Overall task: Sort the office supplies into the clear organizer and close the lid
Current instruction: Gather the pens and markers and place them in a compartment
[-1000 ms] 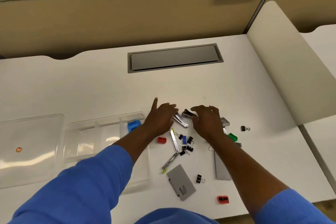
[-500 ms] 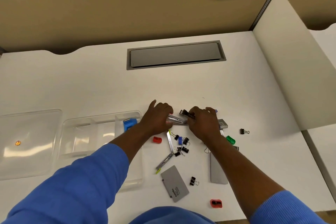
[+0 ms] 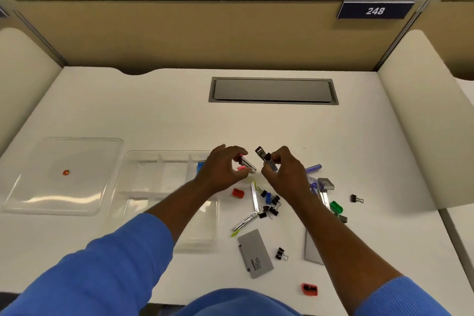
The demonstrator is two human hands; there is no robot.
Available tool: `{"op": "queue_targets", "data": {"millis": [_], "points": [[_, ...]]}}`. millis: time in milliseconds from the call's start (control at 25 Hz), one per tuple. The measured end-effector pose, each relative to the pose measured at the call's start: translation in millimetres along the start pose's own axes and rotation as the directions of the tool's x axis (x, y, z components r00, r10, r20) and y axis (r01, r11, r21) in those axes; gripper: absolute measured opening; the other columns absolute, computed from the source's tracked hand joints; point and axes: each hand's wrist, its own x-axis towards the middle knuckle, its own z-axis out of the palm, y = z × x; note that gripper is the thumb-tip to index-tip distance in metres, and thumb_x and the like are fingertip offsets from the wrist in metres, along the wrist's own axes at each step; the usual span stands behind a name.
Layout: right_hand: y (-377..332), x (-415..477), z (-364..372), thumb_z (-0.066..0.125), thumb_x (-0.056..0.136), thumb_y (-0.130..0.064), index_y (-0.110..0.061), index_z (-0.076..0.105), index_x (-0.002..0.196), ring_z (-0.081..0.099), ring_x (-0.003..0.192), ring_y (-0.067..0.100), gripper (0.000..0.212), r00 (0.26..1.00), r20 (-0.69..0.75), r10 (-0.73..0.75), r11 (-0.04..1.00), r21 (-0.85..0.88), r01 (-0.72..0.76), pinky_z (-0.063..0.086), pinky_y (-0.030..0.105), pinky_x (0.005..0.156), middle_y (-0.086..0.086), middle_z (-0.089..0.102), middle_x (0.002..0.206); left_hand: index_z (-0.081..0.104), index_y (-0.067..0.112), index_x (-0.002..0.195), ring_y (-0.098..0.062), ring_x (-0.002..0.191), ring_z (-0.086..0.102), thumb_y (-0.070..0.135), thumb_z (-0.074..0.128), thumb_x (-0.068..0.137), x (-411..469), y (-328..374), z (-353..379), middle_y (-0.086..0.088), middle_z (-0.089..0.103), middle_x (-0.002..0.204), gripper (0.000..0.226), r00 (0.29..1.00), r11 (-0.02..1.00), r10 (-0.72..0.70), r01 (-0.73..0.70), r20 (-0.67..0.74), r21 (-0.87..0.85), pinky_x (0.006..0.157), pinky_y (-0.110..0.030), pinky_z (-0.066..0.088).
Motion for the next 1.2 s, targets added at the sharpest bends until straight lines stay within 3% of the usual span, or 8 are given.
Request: {"op": "queue_targets", "data": {"millis": [120, 280, 440, 600, 680, 800, 960, 1200], "points": [[-23.1, -5.0, 13.1, 0.068, 0.085, -0.028, -0.033, 0.043, 0.096, 0.062, 0.079, 0.011, 0.028, 0.999, 0.007, -0.054, 0.998, 0.035, 0.053, 0.047, 0.027, 0.066, -0.014, 0.062, 0.089, 0.066, 0.028, 0.123, -0.001, 0.09, 0.057, 0.05, 0.076, 0.077, -14.6, -2.1, -25.3, 0.013, 0.068, 0.103, 0.052, 0.994, 0.999, -0.05, 0.049, -0.1, -0.01, 0.09, -0.025, 0.045], [-60.6, -7.4, 35.4, 0.069, 0.088, -0.037, -0.035, 0.043, 0.098, 0.063, 0.081, 0.009, 0.028, 0.996, 0.009, -0.091, 0.996, 0.013, 0.091, 0.043, 0.019, 0.064, -0.016, 0.065, 0.092, 0.063, 0.028, 0.131, -0.006, 0.105, 0.06, 0.056, 0.074, 0.08, -30.0, -27.5, -61.4, 0.007, 0.068, 0.123, 0.059, 0.984, 0.991, -0.132, 0.128, -0.121, -0.043, 0.089, -0.02, 0.04], [-104.1, -12.5, 74.2, 0.074, 0.085, -0.044, -0.034, 0.05, 0.091, 0.061, 0.082, 0.001, 0.027, 0.996, -0.011, -0.084, 0.996, 0.018, 0.084, 0.045, 0.017, 0.065, -0.017, 0.066, 0.091, 0.066, 0.031, 0.127, 0.005, 0.087, 0.06, 0.061, 0.074, 0.076, -48.6, -68.3, -107.5, 0.02, 0.067, 0.098, 0.059, 0.978, 0.991, -0.134, 0.132, -0.162, -0.026, 0.075, -0.002, 0.036], [-150.9, -19.4, 128.0, 0.076, 0.08, -0.044, -0.033, 0.055, 0.091, 0.062, 0.083, 0.004, 0.026, 1.0, 0.014, 0.011, 1.0, 0.025, -0.012, 0.049, 0.027, 0.069, -0.017, 0.065, 0.09, 0.068, 0.032, 0.121, 0.005, 0.085, 0.061, 0.064, 0.072, 0.072, -67.7, -114.9, -154.0, 0.019, 0.068, 0.088, 0.059, 0.974, 0.992, -0.127, 0.123, -0.188, -0.034, 0.07, 0.0, 0.036], [-166.4, -21.7, 151.8, 0.075, 0.08, -0.043, -0.032, 0.059, 0.092, 0.063, 0.082, 0.008, 0.023, 0.996, 0.038, 0.08, 0.996, 0.027, -0.081, 0.049, 0.03, 0.07, -0.017, 0.065, 0.086, 0.069, 0.03, 0.121, 0.002, 0.083, 0.062, 0.059, 0.076, 0.073, -73.7, -134.2, -169.9, 0.018, 0.069, 0.087, 0.056, 0.975, 0.993, -0.117, 0.115, -0.188, -0.022, 0.072, -0.001, 0.037], [-186.6, -24.4, 188.6, 0.072, 0.085, -0.039, -0.032, 0.062, 0.097, 0.064, 0.083, 0.009, 0.018, 0.99, 0.053, 0.131, 0.991, -0.032, -0.129, 0.043, 0.023, 0.063, -0.016, 0.066, 0.089, 0.07, 0.029, 0.122, -0.001, 0.083, 0.063, 0.055, 0.079, 0.075, -80.1, -159.1, -191.3, 0.014, 0.07, 0.089, 0.055, 0.98, 0.995, -0.099, 0.098, -0.175, -0.014, 0.076, -0.011, 0.043], [-203.2, -20.6, 220.8, 0.071, 0.088, -0.039, -0.019, 0.062, 0.105, 0.058, 0.081, 0.015, 0.028, 0.974, 0.058, 0.219, 0.934, -0.301, -0.192, 0.045, 0.029, 0.066, -0.004, 0.066, 0.096, 0.069, 0.026, 0.123, -0.008, 0.085, 0.064, 0.053, 0.079, 0.077, -85.5, -179.8, -208.6, 0.011, 0.071, 0.09, 0.054, 0.986, 0.998, -0.07, 0.07, -0.154, -0.001, 0.085, -0.03, 0.051], [-213.4, -7.3, 237.2, 0.064, 0.094, -0.043, -0.017, 0.061, 0.115, 0.061, 0.09, 0.018, 0.034, 0.958, 0.074, 0.276, 0.898, -0.376, -0.229, 0.044, 0.028, 0.073, 0.003, 0.067, 0.107, 0.068, 0.028, 0.125, -0.009, 0.089, 0.062, 0.056, 0.076, 0.077, -78.9, -193.1, -210.0, 0.012, 0.07, 0.092, 0.056, 0.992, 0.999, -0.033, 0.034, -0.122, 0.005, 0.091, -0.031, 0.049]]}}
